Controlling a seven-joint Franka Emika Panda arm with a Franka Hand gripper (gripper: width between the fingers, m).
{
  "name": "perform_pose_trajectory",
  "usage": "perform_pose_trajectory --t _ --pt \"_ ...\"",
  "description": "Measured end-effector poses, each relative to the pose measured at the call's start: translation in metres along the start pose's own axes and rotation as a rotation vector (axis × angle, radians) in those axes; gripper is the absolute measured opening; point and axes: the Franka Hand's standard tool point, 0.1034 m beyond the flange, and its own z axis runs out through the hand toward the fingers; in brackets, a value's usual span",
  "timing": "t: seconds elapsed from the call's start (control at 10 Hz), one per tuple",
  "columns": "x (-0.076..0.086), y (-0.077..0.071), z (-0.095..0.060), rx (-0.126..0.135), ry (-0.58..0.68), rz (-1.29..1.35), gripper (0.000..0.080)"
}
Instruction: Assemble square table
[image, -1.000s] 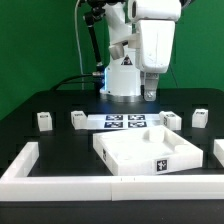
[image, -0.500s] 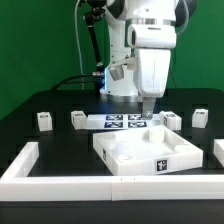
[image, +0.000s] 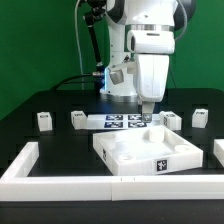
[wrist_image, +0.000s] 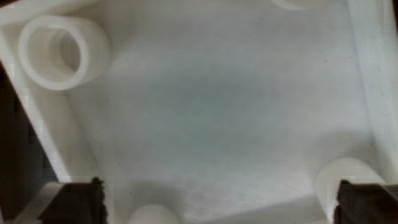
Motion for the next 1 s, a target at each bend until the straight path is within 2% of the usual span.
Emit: perform_pose_trajectory --t 0.1,0.3,0.6,0.8,0.9,1.0 --pt "-0.003 -0.015 0.007 0.054 -0.012 0.001 0.0650" --pt "-0.012 -0.033 0.023 0.094 -0.017 0.019 0.0650" --pt "-0.026 -0.043 0.040 0.131 -0.013 0.007 0.0650" --pt "-0.032 -0.045 0.045 0.141 -0.012 0.008 0.0650" --pt "-0.032 -0.045 0.045 0.141 -0.012 0.008 0.0559" --pt "-0.032 -0.045 0.045 0.142 -0.012 0.008 0.0411"
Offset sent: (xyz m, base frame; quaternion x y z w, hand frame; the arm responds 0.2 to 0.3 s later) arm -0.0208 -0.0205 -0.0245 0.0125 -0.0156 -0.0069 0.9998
